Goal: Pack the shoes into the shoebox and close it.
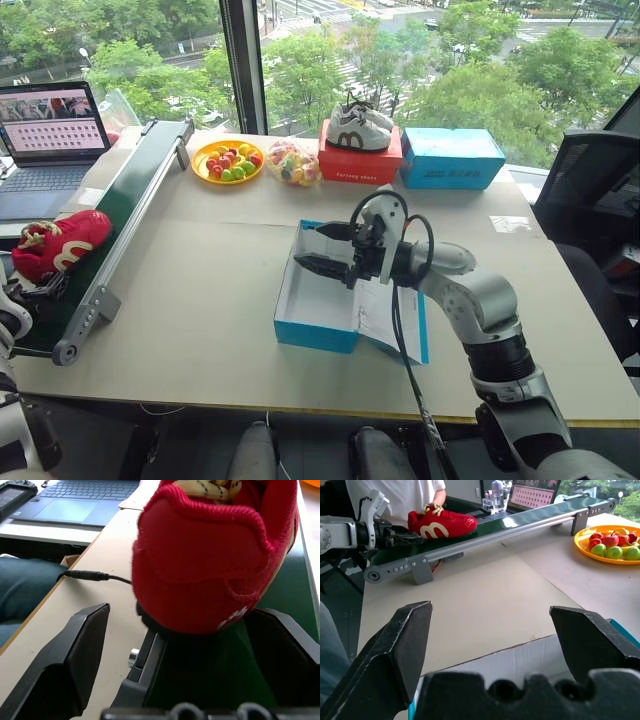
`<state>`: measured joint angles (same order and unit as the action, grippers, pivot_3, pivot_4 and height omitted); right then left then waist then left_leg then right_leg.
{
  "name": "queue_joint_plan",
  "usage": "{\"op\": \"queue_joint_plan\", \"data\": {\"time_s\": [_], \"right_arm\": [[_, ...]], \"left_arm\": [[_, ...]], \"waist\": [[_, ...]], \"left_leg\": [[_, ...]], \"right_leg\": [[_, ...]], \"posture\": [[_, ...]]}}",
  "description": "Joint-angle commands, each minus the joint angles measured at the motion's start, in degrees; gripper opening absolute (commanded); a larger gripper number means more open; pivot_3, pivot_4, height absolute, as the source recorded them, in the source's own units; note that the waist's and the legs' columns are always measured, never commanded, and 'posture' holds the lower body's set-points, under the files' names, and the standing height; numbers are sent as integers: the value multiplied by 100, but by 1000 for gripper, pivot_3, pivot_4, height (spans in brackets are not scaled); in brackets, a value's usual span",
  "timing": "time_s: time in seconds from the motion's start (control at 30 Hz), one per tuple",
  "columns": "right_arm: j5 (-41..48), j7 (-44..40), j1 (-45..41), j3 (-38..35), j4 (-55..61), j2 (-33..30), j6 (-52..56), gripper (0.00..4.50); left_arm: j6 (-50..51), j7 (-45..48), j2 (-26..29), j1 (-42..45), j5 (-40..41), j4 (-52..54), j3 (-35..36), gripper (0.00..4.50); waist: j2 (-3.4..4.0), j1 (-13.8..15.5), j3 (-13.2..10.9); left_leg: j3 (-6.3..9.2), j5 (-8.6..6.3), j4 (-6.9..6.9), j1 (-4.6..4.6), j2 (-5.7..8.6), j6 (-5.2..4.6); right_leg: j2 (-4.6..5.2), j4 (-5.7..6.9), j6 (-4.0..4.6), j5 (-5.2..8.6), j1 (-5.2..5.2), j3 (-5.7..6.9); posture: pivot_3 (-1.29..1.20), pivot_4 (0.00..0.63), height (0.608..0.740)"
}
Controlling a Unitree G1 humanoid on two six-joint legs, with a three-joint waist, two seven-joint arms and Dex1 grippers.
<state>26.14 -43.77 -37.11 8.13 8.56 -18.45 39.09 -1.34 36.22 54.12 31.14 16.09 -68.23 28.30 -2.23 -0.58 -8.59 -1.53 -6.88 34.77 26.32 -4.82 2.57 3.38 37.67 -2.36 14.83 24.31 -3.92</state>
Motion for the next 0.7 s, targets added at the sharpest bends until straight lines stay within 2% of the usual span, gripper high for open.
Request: {"op": "queue_joint_plan", "data": {"time_s": [0.03, 0.1, 0.2, 0.27, 0.3, 0.47, 0.53, 0.63, 0.7], "right_arm": [[91, 1, -173, -169, 151, -16, -87, 4439], [77, 11, -171, -180, 154, -38, -92, 4439], [68, 21, -164, -188, 163, -65, -92, 4500], [64, 30, -155, -190, 169, -75, -98, 4500], [59, 37, -147, -189, 174, -79, -102, 4500], [162, 97, -97, -310, 192, -64, -63, 4500], [448, 175, -92, -565, 155, 54, 102, 4500], [1161, 607, -152, -1166, -118, 346, 865, 4500], [1445, 834, -177, -1399, -249, 459, 1260, 4500]], "left_arm": [[-165, 132, 142, 86, 83, 86, 78, 4500], [-165, 190, 119, 100, 69, 80, 57, 4500], [-187, 353, 27, 133, 93, 122, 37, 3744], [-196, 516, -56, 147, 100, 190, 1, 3003], [-199, 545, -100, 157, 90, 228, -22, 2784], [220, 1009, -590, 230, 293, 1259, -228, 2375], [742, 1007, -882, 145, 593, 2376, -311, 2335], [1841, 642, -1508, 170, 1261, 4531, -512, 2335], [2342, 343, -1784, 163, 1476, 5459, -621, 2335]], "waist": [[-1, -11, 0], [-1, -15, 0], [-2, -16, 0], [-2, -5, 0], [-2, 12, 0], [-4, 176, 2], [-20, 193, 6], [-43, 182, 4], [-45, 164, 5]], "left_leg": [[0, 0, 0, 0, 0, 0], [0, 0, -1, 0, -1, 0], [-1, 0, -1, 0, -1, 0], [-1, 0, -1, 0, -1, 0], [-1, 0, -1, 0, -1, 0], [-4, -1, 0, 1, -2, 4], [-5, -14, 3, 3, -5, 37], [-5, 7, 7, 14, -8, 8], [-4, 8, 8, 14, -10, 8]], "right_leg": [[0, 0, 1, 0, 0, 0], [0, 1, 2, 1, 1, 0], [0, 1, 2, 1, 2, 0], [0, 2, 2, 1, 1, 0], [0, 2, 2, 1, 1, 0], [6, 4, 2, 3, -6, 12], [8, 1, 3, 3, -8, 18], [5, 1, 2, 2, -7, 17], [5, 2, 1, 2, -14, 17]], "posture": [[0, 150, 740], [0, 150, 740], [0, 150, 740], [0, 150, 740], [0, 150, 740], [0, 150, 740], [0, 150, 740], [0, 150, 740], [0, 150, 740]]}}
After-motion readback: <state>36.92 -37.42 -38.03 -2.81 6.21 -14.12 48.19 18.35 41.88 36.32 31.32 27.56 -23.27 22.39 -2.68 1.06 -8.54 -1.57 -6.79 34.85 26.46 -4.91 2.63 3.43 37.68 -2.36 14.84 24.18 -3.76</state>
